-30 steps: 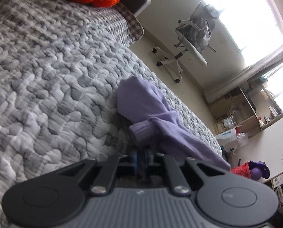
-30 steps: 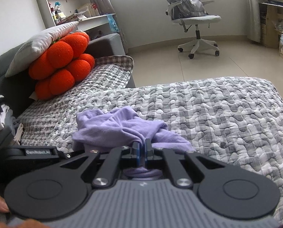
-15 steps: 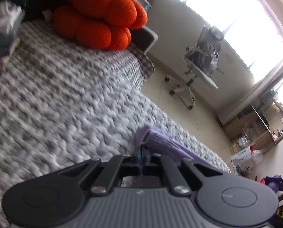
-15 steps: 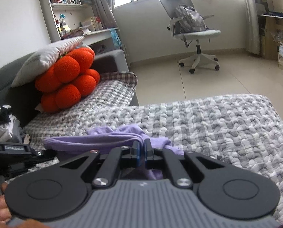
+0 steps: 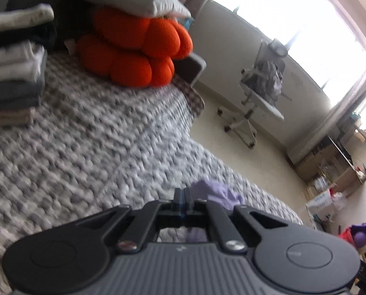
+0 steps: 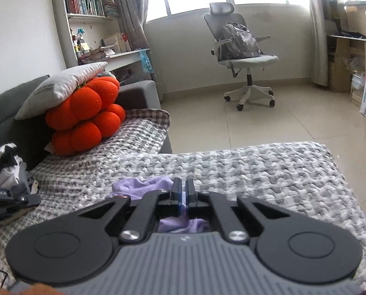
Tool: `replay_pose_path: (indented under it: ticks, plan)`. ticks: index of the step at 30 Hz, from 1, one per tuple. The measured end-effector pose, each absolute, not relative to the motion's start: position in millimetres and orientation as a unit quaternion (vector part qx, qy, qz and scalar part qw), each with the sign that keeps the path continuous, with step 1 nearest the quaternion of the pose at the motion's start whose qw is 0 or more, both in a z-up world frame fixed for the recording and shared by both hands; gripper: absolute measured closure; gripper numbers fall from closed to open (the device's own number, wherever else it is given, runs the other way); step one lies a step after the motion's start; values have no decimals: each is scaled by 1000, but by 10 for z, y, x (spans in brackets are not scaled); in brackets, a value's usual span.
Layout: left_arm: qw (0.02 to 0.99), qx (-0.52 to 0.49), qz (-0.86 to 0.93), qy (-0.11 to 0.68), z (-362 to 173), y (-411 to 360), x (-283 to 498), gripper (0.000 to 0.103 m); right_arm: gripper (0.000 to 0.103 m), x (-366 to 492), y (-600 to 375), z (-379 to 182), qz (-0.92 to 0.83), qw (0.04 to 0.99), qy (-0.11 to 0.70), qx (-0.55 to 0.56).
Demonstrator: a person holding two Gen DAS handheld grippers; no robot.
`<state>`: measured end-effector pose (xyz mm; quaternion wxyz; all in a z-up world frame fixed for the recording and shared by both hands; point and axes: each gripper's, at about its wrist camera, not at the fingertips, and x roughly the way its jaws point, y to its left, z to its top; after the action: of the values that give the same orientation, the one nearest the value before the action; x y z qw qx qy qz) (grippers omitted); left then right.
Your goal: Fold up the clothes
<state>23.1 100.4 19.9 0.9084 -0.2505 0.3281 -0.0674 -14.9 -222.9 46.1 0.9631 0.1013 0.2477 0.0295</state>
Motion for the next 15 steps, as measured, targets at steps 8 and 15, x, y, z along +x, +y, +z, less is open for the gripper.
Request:
replay_pose_path:
  ticks: [8,15]
  plan:
    - [868,-277,-108,398,-162,799,464,69,84,-127,-2268,252,36,952,286,100]
    - [852,-289,-132,416,-364,647,737,61,48,-40,-2218,98,59,947,302,88]
